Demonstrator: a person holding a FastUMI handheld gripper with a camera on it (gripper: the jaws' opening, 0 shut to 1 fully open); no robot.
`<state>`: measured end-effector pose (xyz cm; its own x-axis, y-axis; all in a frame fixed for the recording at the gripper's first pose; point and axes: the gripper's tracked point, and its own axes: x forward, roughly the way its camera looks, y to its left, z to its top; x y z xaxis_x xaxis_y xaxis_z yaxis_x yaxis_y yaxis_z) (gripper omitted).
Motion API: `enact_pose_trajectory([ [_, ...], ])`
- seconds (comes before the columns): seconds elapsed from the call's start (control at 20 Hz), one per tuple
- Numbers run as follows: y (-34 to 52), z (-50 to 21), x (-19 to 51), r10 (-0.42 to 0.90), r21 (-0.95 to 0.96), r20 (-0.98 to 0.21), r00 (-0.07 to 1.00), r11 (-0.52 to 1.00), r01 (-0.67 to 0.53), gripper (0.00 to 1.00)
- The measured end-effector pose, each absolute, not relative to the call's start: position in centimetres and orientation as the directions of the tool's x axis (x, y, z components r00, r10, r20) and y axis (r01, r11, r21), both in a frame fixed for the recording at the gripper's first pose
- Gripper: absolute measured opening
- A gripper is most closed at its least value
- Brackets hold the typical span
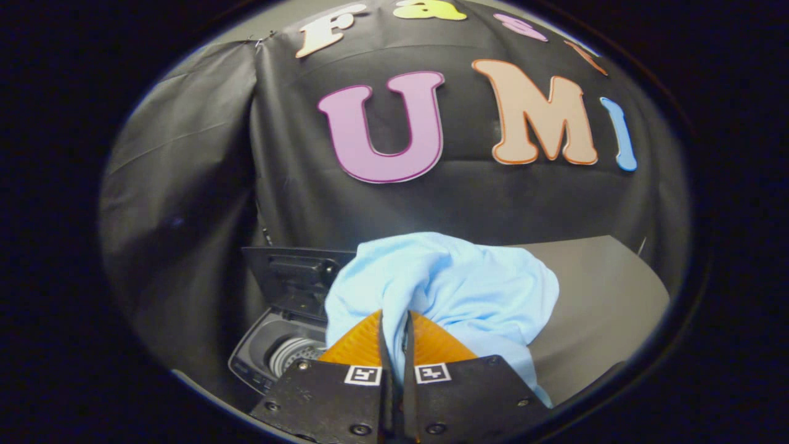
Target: Put the clothes into the washing machine and then close the washing machine lid.
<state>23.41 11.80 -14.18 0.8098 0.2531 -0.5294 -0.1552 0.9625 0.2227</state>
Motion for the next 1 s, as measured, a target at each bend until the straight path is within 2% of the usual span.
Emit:
enact_pose_trajectory([
  [0.5,21.9,-14.0,23.6,0.375,0.271,-0.513,0.772,0.924,-0.268,0.06],
  [1.0,30.7,-21.0,22.4,0.445,0.272,-0.592,0.672,0.895,-0.353,0.06],
])
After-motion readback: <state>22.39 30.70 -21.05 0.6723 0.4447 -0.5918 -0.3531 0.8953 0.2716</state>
